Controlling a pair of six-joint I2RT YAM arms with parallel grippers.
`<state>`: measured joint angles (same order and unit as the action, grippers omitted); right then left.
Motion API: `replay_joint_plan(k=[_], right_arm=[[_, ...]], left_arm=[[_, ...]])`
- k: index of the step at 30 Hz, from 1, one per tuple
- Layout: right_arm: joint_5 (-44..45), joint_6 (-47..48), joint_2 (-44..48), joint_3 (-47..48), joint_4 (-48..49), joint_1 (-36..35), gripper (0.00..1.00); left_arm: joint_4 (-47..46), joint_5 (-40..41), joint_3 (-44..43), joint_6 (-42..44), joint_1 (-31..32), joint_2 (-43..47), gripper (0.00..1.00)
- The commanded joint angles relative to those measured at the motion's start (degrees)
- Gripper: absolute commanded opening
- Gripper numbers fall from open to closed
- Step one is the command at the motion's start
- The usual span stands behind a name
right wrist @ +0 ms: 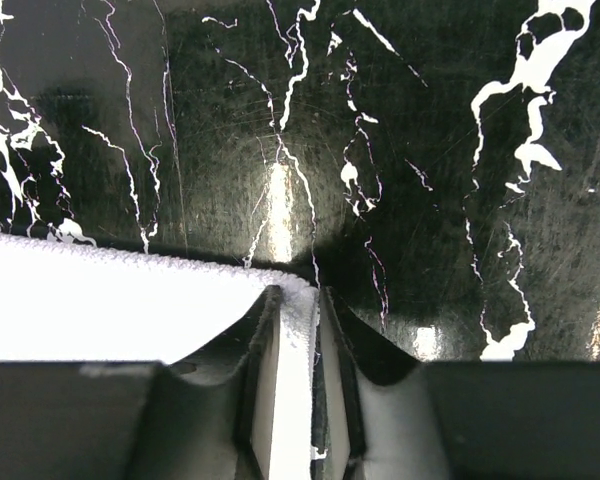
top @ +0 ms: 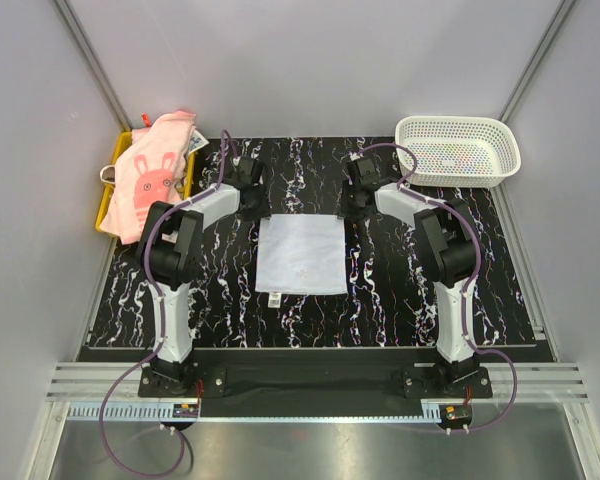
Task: Fold and stack the towels
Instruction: Fold the towel
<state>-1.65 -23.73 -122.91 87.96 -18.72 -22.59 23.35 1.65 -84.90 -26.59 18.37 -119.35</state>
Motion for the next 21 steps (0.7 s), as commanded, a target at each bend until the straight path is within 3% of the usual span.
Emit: replay_joint_plan(k=[1, 10, 16, 21], right_arm=[[-0.6, 0.6, -0.8, 1.2, 1.7, 0.2, 0.27], [0.6, 2.3, -1.8, 2.6, 2.1, 0.2, 0.13], [1.2, 3.7, -1.4, 3.7, 2.7, 0.3, 0.03], [2.9, 4.0, 2.7, 1.4, 6.5, 0.3, 0.01]], left_arm=[[-3.5, -1.3, 0.9, 0.1, -0.4, -0.9, 0.36], [-7.3, -1.2, 2.1, 1.0, -0.4, -0.4, 0.18], [-11.7, -0.9, 3.5, 1.5, -0.5, 2.0, 0.0], [-15.8, 0.1, 6.3, 0.7, -0.7, 7.6, 0.0]])
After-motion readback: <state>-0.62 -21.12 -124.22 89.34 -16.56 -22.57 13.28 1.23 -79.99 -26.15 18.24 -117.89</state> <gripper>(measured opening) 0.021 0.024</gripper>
